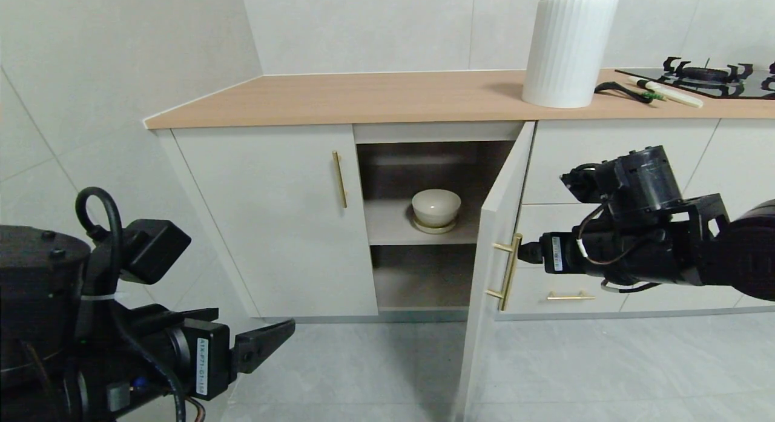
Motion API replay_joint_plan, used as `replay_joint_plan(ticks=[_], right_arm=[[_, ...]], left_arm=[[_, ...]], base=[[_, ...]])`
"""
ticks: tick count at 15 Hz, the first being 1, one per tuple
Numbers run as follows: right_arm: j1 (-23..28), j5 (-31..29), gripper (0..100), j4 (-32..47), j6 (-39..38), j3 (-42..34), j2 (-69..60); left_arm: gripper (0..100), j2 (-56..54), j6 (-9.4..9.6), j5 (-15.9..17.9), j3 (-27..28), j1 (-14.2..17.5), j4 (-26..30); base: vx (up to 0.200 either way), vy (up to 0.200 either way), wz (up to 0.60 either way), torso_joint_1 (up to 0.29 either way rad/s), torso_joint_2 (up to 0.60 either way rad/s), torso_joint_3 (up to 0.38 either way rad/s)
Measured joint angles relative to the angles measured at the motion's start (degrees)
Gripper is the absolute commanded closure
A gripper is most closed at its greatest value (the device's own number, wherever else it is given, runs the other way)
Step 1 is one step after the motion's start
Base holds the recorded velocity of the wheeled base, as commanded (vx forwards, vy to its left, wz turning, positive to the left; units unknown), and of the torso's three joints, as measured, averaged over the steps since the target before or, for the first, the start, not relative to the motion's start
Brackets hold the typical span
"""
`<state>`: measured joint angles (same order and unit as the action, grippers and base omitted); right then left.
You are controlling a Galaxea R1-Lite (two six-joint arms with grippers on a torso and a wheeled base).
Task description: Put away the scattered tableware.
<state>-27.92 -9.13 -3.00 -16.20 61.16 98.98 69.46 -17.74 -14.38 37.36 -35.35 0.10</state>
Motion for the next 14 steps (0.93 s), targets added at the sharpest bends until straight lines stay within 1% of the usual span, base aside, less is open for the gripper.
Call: replay_joint_plan(ticks=[2,3,5,7,10,12,14], right_arm=[[-0.1,1.7,0,1.5,0.6,3.9,2.8],[-0.2,2.2,0,1.7,0.6,5.6,4.4],[-0.2,4.0,0,1.7,0.3,7.1,6.7],[-0.2,4.5,0,1.4,0.1,7.6,8.5],[-0.2,4.5,0,-2.9,-0.6,7.7,10.8],[-0.2,4.5,0,-5.3,-2.9,7.7,12.1],[-0.3,4.5,0,-9.0,-4.2,7.9,13.3]], left_arm=[[0,0.1,0.37,0.0,-0.1,0.0,0.0],[0,0.2,0.91,-0.1,-0.2,0.0,0.0],[0,0.2,1.16,-0.1,-0.2,0.0,-0.1],[0,0.7,1.16,-0.2,-0.2,0.0,-0.1],[0,1.5,1.16,-0.4,-0.1,0.1,-0.1],[0,1.6,1.16,-0.4,-0.1,0.5,-0.1],[0,1.8,1.16,-0.4,-0.1,0.7,-0.1]], base=[[0.000,0.000,0.00,0.000,0.00,0.000],[0.000,0.000,0.00,0.000,0.00,0.000],[0.000,0.000,0.00,0.000,0.00,0.000],[0.000,0.000,0.00,0.000,0.00,0.000],[0.000,0.000,0.00,0.000,0.00,0.000],[0.000,0.000,0.00,0.000,0.00,0.000],[0.200,0.000,0.00,0.000,0.00,0.000]])
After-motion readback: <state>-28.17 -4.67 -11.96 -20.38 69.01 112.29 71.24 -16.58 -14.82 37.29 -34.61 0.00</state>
